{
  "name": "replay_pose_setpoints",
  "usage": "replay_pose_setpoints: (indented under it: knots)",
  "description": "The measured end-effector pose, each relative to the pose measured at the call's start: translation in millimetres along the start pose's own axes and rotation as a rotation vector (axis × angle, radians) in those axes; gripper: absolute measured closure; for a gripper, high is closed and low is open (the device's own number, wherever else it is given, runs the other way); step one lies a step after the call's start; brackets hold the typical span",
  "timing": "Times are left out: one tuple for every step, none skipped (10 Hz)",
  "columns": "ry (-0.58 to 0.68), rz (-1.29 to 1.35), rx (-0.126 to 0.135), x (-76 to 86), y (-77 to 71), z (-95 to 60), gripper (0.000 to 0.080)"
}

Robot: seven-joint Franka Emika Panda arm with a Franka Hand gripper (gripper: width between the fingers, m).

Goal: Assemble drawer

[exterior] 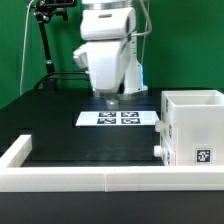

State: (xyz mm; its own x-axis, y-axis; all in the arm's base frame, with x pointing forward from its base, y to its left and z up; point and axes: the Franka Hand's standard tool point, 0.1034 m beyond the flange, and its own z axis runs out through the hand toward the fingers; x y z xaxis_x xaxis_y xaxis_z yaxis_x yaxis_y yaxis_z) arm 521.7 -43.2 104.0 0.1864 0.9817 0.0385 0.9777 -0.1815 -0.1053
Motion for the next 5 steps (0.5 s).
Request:
replay_pose_setpoints:
  knots:
    - [-0.002, 0.02, 0.002, -6.4, -5.1, -1.2, 0.015]
    - [-0.003, 0.051, -0.01, -10.0, -10.5, -3.2, 0.015]
    - [-0.003, 0.089, -0.02, -11.7, -19.3, -5.2, 0.015]
    - [-0.002, 0.105, -0.035, -12.5, -25.8, -4.6, 0.015]
    - [-0.003, 0.104, -0.033, -12.9, -27.0, -3.3, 0.015]
